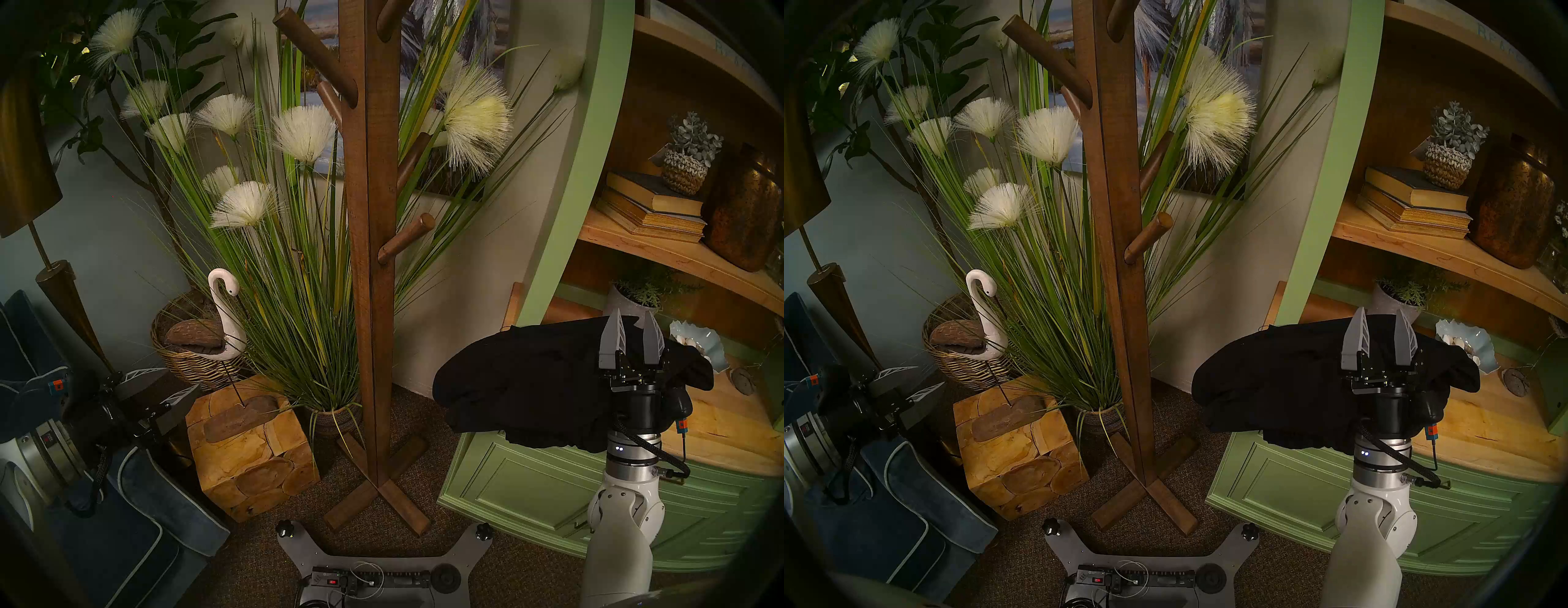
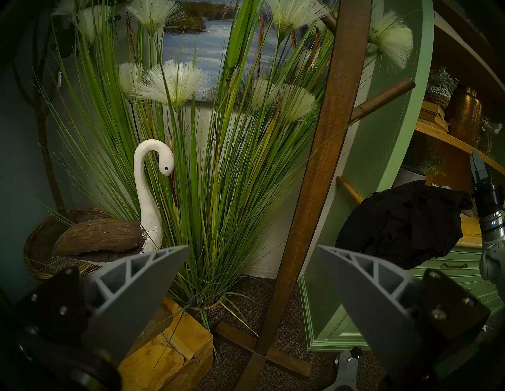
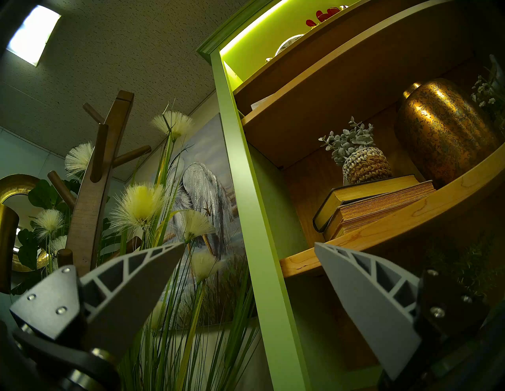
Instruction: Pick up jacket and place on coat hanger
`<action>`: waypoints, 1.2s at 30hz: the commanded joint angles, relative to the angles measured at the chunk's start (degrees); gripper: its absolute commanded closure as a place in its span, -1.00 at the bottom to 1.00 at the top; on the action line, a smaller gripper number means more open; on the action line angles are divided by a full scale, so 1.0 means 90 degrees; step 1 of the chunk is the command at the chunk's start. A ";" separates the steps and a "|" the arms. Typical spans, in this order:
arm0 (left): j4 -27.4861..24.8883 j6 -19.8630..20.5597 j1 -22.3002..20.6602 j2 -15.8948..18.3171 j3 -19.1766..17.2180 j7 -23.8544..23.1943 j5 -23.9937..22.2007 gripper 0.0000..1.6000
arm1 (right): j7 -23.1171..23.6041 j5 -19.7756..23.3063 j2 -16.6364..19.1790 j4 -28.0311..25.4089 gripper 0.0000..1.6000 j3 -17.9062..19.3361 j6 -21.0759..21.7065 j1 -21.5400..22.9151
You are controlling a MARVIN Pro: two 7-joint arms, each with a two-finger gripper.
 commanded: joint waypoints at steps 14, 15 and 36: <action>-0.0080 0.0002 -0.0027 -0.0006 -0.0004 -0.0034 -0.0041 -1.00 | -0.2312 0.0064 -0.0723 -0.0737 -1.00 0.1021 0.1397 -0.1285; -0.0081 0.0002 -0.0027 -0.0006 -0.0004 -0.0034 -0.0042 -1.00 | -0.2537 0.0073 -0.0623 -0.0772 -1.00 0.1032 0.1610 -0.1284; -0.0073 -0.0002 -0.0031 -0.0002 0.0001 -0.0035 -0.0024 -1.00 | -0.4942 0.1019 0.0624 -0.0869 -1.00 0.1718 0.3923 0.0012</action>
